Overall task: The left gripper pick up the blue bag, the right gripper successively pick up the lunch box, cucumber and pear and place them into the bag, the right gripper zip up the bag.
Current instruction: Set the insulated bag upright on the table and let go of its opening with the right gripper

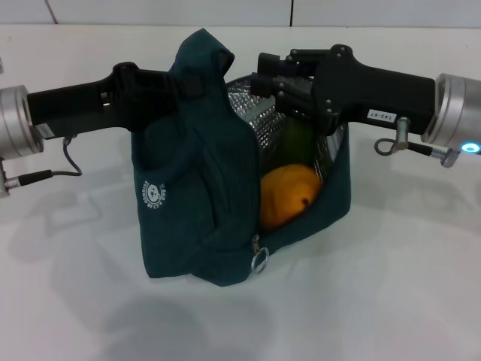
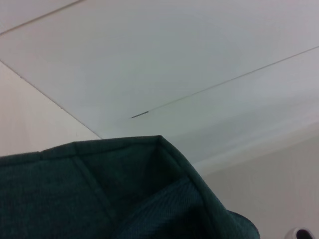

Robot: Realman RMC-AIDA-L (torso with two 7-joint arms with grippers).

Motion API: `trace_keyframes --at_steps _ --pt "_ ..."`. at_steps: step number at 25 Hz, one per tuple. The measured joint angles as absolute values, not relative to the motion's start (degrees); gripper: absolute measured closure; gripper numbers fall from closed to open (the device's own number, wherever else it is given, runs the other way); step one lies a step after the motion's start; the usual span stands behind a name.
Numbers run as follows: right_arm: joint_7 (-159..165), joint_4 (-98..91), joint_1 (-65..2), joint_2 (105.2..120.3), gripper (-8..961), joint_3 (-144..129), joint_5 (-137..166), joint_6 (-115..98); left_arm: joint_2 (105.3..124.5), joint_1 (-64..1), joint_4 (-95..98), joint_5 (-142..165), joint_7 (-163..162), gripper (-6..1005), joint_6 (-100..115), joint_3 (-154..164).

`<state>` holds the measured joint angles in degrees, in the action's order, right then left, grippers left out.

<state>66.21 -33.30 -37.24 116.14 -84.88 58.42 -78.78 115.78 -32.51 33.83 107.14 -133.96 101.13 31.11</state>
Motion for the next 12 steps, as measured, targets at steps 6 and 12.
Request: trace_keyframes --at_steps 6,12 --pt "67.51 -33.31 -33.64 115.78 620 -84.29 51.48 -78.91 115.7 -32.61 33.83 107.1 -134.03 959 101.16 31.11" --pt "81.29 -29.32 -28.34 115.03 471 -80.34 44.34 -77.29 115.56 -32.47 34.02 106.98 -134.12 959 101.2 31.11"
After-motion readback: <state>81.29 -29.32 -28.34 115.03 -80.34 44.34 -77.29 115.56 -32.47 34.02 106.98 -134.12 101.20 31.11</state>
